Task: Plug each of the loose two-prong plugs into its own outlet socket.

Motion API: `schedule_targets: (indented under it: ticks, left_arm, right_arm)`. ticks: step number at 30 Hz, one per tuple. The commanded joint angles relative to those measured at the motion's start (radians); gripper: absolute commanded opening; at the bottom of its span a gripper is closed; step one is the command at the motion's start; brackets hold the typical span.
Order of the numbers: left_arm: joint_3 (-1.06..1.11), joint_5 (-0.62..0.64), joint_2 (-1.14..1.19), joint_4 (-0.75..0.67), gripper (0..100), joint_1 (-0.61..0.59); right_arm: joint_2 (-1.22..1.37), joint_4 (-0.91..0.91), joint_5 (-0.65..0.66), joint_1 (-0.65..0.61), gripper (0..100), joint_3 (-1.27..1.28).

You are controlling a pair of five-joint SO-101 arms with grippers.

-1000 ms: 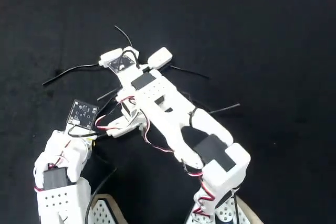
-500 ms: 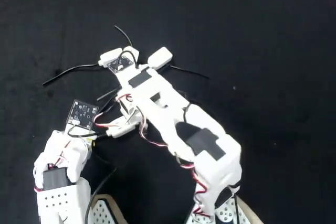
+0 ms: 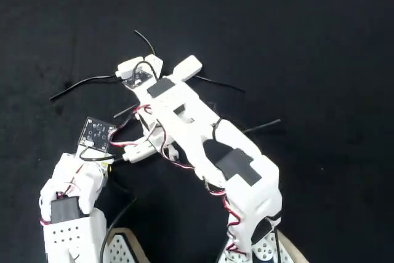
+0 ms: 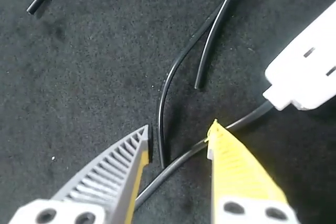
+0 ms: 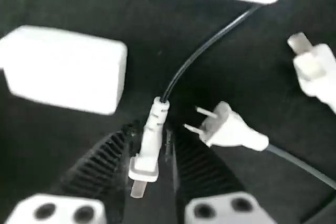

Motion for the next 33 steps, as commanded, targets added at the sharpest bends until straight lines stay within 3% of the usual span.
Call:
schedule_targets:
  ticks: [1, 6, 11, 20, 27, 33]
  left_arm:
    - [0.002, 0.005, -0.008, 0.003, 19, 0.012]
    - [0.002, 0.006, -0.008, -0.005, 19, 0.013]
    - [-0.028, 0.012, -0.009, -0.002, 19, 0.015]
    - [-0.236, 0.273, -0.083, 0.003, 19, 0.027]
    - [-0.286, 0.365, -0.098, 0.002, 19, 0.343]
    - [-0.286, 0.364, -0.098, -0.092, 20, 0.412]
  right_arm:
    - [-0.091, 0.083, 0.026, 0.011, 1.1, -0.110]
    - [-0.325, 0.124, 0.025, 0.011, 1.1, -0.125]
    - [-0.582, 0.028, -0.051, 0.011, 1.1, -0.031]
    - [-1.020, -0.488, -0.123, 0.006, 1.1, 0.507]
    - [-1.326, -0.994, -0.210, 0.005, 1.1, 0.912]
    - [-1.514, -1.191, -0.218, -0.023, 1.1, 1.125]
